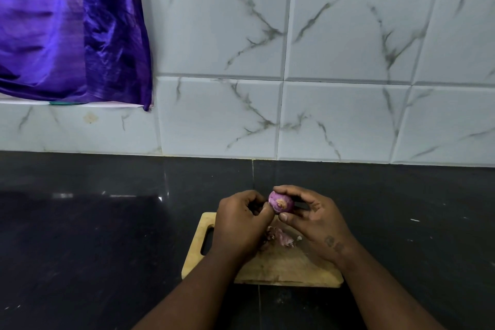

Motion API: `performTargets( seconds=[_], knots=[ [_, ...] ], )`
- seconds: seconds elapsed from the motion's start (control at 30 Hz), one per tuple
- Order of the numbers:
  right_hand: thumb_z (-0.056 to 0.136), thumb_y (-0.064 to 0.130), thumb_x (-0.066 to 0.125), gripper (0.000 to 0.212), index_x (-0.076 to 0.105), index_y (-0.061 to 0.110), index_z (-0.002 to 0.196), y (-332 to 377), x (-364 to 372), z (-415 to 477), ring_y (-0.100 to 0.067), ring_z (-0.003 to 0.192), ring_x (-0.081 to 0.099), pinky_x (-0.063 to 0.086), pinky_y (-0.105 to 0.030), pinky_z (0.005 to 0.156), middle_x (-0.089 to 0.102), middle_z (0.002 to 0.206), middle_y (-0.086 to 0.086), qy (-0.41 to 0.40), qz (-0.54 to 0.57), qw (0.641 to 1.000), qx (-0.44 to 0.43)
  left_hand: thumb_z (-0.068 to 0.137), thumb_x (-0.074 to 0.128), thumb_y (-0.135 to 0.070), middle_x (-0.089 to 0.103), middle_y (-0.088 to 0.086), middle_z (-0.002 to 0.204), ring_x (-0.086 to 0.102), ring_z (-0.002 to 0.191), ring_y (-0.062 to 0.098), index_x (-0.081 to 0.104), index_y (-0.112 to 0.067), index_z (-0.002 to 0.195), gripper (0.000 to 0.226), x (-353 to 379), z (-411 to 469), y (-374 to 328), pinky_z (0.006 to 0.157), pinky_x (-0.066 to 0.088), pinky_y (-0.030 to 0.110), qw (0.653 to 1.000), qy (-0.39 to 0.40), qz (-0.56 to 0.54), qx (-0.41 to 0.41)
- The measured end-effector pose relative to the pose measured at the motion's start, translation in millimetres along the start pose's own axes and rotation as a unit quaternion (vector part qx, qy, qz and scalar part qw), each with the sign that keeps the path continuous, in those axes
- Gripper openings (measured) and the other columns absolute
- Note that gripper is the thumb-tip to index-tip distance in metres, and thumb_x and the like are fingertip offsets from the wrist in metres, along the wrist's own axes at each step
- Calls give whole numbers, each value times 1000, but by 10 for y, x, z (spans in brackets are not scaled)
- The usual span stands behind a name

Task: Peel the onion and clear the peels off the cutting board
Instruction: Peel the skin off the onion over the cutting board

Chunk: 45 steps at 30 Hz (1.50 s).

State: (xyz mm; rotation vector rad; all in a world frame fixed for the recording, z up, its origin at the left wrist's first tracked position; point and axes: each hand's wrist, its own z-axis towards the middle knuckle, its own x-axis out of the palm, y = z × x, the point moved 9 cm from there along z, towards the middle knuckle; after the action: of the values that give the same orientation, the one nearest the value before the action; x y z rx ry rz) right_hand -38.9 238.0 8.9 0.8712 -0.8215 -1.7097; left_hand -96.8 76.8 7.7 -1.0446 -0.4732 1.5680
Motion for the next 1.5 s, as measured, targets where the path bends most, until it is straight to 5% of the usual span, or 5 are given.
performTargets(
  seconds=[0.73, 0.93, 1.17, 1.3, 1.5],
  knots=[
    [77, 1, 78, 51, 70, 11, 127, 23, -40, 16, -21, 120, 72, 59, -25, 94, 76, 127, -7, -15, 110, 994, 0, 94, 72, -30, 67, 0, 60, 63, 58, 13, 68, -19, 65, 31, -96, 17, 144, 55, 50, 34, 998, -50, 3, -42],
    [79, 4, 76, 52, 68, 14, 130, -48, -136, 48, -26, 126, 68, 54, -35, 110, 75, 130, -9, -39, 165, 985, 20, 92, 65, -24, 80, -11, 86, 71, 79, 1, 84, -23, 94, 20, 15, -3, 101, 76, 63, 35, 999, 14, 31, -39],
    [82, 0, 75, 58, 60, 13, 137, -170, -10, 41, -32, 123, 70, 55, -48, 104, 74, 130, -15, -3, 198, 976, 95, 95, 68, -28, 76, -17, 97, 70, 93, 0, 80, -31, 109, 18, -52, -5, -55, 82, 62, 37, 999, -12, -42, 18],
    [88, 0, 73, 39, 68, 11, 124, -232, -63, 19, -30, 114, 74, 60, -40, 93, 74, 125, -18, -33, 180, 976, 119, 95, 72, -23, 76, -19, 107, 69, 102, -2, 77, -31, 119, 26, -52, -28, -110, 87, 62, 32, 998, -13, -42, 48],
    [71, 11, 90, 54, 72, 16, 122, -143, -114, 21, -21, 113, 74, 61, -37, 98, 77, 121, -5, -39, 53, 996, 65, 93, 74, -32, 73, -19, 101, 68, 96, 2, 78, -30, 112, 20, -58, -37, -187, 79, 60, 32, 994, -24, 11, 101]
  ],
)
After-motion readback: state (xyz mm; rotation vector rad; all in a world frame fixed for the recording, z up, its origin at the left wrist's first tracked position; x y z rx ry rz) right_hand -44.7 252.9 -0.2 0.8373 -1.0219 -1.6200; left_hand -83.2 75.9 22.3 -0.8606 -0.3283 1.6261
